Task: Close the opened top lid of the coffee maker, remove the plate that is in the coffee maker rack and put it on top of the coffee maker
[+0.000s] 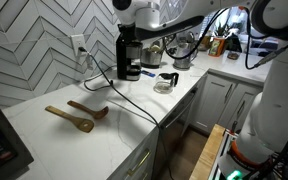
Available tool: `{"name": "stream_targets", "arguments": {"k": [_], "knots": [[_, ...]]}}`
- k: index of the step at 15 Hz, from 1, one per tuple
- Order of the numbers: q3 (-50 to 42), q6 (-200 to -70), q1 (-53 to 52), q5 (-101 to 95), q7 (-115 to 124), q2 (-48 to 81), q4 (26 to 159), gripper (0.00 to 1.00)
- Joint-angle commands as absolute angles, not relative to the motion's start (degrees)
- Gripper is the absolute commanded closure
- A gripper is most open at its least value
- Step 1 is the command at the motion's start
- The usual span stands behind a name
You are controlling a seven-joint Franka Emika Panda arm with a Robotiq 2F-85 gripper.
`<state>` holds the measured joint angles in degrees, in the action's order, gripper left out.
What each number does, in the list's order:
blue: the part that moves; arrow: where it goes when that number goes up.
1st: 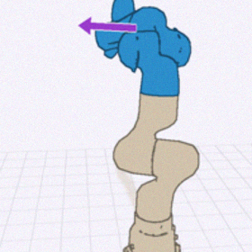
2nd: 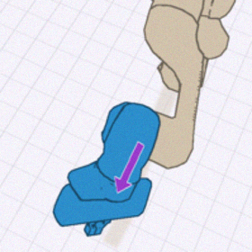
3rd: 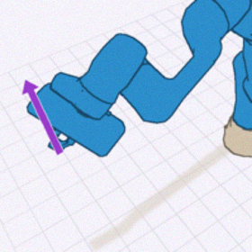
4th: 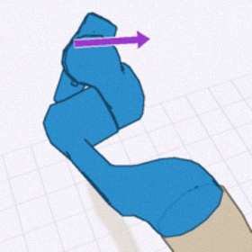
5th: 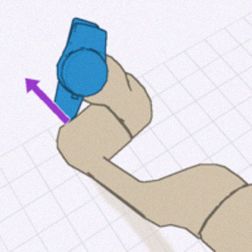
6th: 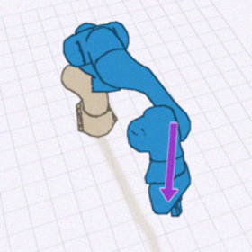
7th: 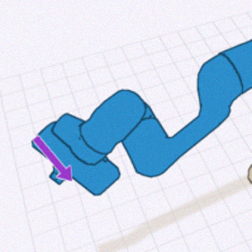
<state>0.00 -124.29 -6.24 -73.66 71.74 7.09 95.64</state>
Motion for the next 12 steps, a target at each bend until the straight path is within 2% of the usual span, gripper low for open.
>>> {"name": "stream_targets", "arguments": {"k": [1,5,12], "knots": [[0.37,-131.8,-4.19,-74.74,74.77,4.78,99.7,0.0],[-0.16,-139.6,-3.01,-76.16,76.09,6.49,98.04,0.0],[-2.28,-144.44,-0.93,-82.29,81.65,7.8,96.04,0.0]]}}
